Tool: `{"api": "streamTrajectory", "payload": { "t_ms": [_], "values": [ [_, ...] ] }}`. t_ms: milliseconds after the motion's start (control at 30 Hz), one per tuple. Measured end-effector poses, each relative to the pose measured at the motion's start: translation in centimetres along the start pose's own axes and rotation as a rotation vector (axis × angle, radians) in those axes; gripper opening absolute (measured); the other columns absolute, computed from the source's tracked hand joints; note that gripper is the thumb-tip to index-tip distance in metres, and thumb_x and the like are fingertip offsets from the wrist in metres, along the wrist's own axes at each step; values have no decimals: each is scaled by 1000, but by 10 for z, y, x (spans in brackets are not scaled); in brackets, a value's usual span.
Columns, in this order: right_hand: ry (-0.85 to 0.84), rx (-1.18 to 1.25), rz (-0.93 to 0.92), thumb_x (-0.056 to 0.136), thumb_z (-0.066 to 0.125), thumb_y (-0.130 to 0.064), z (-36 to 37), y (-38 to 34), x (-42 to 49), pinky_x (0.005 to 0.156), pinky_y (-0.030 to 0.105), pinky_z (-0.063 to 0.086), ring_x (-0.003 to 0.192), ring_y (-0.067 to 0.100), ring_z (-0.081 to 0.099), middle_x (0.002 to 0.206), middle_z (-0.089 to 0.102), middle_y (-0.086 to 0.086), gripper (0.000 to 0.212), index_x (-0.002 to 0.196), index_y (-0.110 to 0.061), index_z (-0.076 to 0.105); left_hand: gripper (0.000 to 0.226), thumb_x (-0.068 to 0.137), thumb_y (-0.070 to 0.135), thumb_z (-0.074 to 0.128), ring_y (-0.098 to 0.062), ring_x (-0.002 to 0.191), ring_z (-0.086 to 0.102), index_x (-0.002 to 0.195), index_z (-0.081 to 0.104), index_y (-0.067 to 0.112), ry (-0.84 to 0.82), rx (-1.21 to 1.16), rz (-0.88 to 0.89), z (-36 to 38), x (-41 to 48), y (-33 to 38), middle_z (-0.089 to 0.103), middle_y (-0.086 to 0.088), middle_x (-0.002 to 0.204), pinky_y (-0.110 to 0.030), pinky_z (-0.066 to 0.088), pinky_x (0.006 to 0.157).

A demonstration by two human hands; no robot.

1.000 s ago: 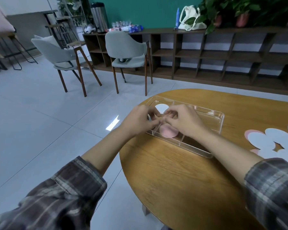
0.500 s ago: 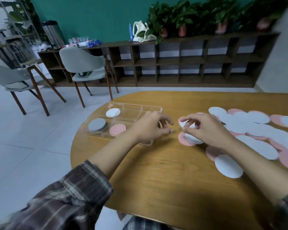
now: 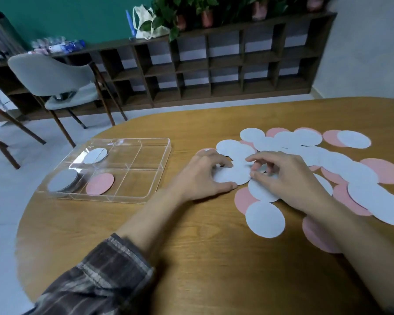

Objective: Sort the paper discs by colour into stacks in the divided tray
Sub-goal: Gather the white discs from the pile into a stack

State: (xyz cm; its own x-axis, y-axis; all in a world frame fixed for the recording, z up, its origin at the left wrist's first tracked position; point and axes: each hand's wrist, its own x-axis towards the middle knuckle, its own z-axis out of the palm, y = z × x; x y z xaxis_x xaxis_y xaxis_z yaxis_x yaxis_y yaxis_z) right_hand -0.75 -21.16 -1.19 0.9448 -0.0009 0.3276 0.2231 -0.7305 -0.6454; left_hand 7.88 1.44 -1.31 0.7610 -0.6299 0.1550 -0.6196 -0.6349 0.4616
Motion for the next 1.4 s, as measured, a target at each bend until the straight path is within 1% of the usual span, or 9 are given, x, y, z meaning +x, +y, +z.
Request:
{"api": "streamTrajectory", "payload": {
  "t_ms": [133,267,500,633,733,833,933,1167,1400],
  "values": [
    [-13,-5,17,89,77,-21,1,7,-2,77,24,48,85,10,57,91,70,-17,33,120,-32,72,40,77,53,79,-6,102,56,109,73,30,85,21,62,3,-1,-4,66,13,103,-28,50,89],
    [7,-58,-26,89,77,-22,4,6,0,77,32,50,86,11,56,95,68,-20,35,122,-31,70,32,85,51,68,-9,96,60,108,74,30,152,43,92,9,-8,-4,70,15,100,-36,54,83],
    [-20,-72,-72,91,74,-29,9,2,0,95,31,44,124,10,49,129,61,-13,23,114,-26,73,27,108,33,51,-18,91,65,110,73,18,263,46,241,4,-16,2,73,5,96,-42,54,78],
    [4,-60,-93,99,64,-27,12,-2,-1,80,25,46,103,7,55,106,68,-8,15,110,-21,71,15,105,19,60,-11,86,63,106,73,12,364,-32,268,1,-20,9,73,3,94,-28,50,78],
    [71,-72,-80,101,60,-24,9,-4,-2,67,11,39,88,8,57,91,66,-4,12,110,-20,67,22,101,37,66,-8,94,62,112,71,19,290,-77,185,1,-20,6,71,8,100,-31,52,82],
    [134,-53,-19,101,60,-26,4,-2,-2,64,8,40,84,10,63,88,71,-2,23,123,-20,66,50,85,65,71,-7,108,58,122,66,32,116,9,95,3,-20,-4,65,16,114,-38,52,92],
    [161,-25,27,101,60,-27,0,0,-4,60,7,39,79,2,63,81,71,-2,26,126,-21,66,56,79,72,70,-5,110,56,122,67,36,68,22,91,4,-20,-7,62,18,115,-39,52,93],
    [188,-13,49,101,60,-24,2,2,-4,56,10,38,68,0,57,63,59,-7,20,119,-20,65,15,89,35,68,-13,78,65,88,75,22,224,41,227,-2,-24,4,72,10,81,-39,54,72],
    [130,21,-6,101,60,-23,7,1,-5,64,25,44,71,16,58,68,61,5,16,117,-21,65,18,101,17,64,-14,69,51,86,73,10,422,-38,262,-7,-25,13,66,4,75,-25,41,69]
  ]
}}
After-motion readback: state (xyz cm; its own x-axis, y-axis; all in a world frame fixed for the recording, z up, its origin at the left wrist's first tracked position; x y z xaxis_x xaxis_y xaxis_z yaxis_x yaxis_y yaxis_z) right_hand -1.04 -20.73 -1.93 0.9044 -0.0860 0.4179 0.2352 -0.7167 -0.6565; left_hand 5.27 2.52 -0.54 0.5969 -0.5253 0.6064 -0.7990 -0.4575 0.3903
